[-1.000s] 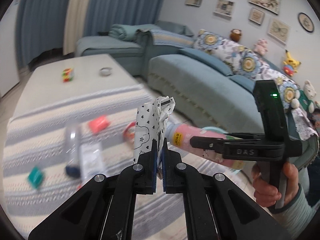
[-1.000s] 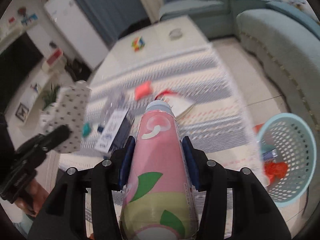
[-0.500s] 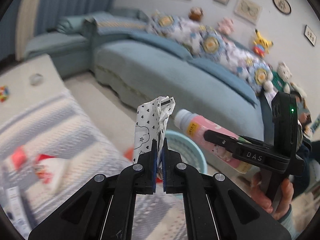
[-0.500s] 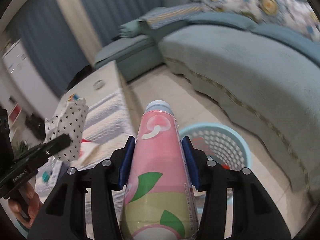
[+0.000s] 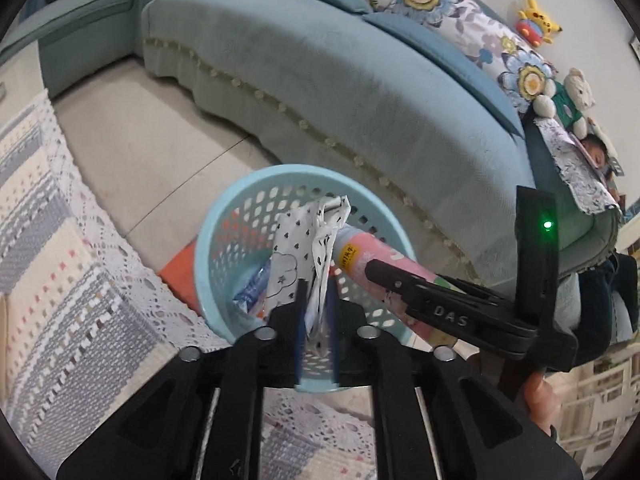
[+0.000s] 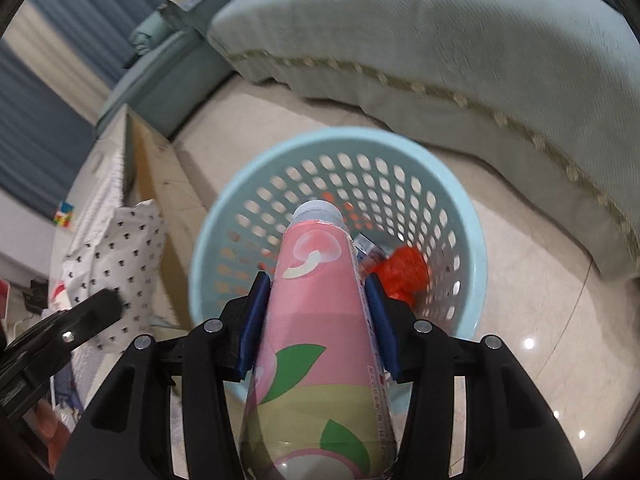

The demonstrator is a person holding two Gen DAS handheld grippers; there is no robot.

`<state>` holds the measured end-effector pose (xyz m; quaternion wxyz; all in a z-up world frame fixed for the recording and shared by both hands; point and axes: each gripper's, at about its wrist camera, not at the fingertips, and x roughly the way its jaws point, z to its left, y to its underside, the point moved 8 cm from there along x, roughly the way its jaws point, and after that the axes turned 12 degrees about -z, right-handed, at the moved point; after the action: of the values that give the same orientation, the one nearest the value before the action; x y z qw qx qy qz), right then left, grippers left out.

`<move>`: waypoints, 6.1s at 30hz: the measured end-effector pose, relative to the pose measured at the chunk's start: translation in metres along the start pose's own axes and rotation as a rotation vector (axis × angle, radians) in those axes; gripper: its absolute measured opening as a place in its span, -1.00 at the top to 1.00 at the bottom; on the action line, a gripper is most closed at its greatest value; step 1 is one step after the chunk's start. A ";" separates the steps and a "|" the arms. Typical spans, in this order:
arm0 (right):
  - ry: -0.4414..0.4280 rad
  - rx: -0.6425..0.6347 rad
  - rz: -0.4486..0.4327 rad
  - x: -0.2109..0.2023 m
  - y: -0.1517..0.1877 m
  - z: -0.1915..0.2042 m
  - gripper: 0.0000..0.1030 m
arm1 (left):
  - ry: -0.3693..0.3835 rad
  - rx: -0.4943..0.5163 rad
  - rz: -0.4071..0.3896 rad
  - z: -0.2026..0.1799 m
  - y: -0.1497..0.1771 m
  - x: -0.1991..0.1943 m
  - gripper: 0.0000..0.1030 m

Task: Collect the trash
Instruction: 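Carry tissue pack and pink bottle to the basket and release both, then grasp the white milk carton with the left tool while the right tool grasps the white paper cup, then carry the white carton and paper cup to the basket and release both, then grasp the clear plastic bottle with the left tool while the right tool grasps the tiger card box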

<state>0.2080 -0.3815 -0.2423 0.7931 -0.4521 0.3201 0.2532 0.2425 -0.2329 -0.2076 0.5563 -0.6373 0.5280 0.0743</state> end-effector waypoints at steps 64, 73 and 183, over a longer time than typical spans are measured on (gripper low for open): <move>-0.342 -0.588 0.034 0.034 0.091 0.369 -0.29 | -0.717 -0.331 -0.236 0.258 0.097 -0.300 -0.24; -0.394 -0.506 0.081 0.058 0.098 0.367 -0.65 | -0.679 -0.396 -0.183 0.274 0.114 -0.287 -0.16; -0.414 -0.389 -0.068 -0.120 0.104 0.315 0.00 | -0.503 -0.351 -0.486 0.231 0.041 -0.373 -0.32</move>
<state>0.1440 -0.0697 -0.0905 0.7479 -0.5449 0.0814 0.3702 0.1647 0.1767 -0.0647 0.5523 -0.7912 0.1880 0.1834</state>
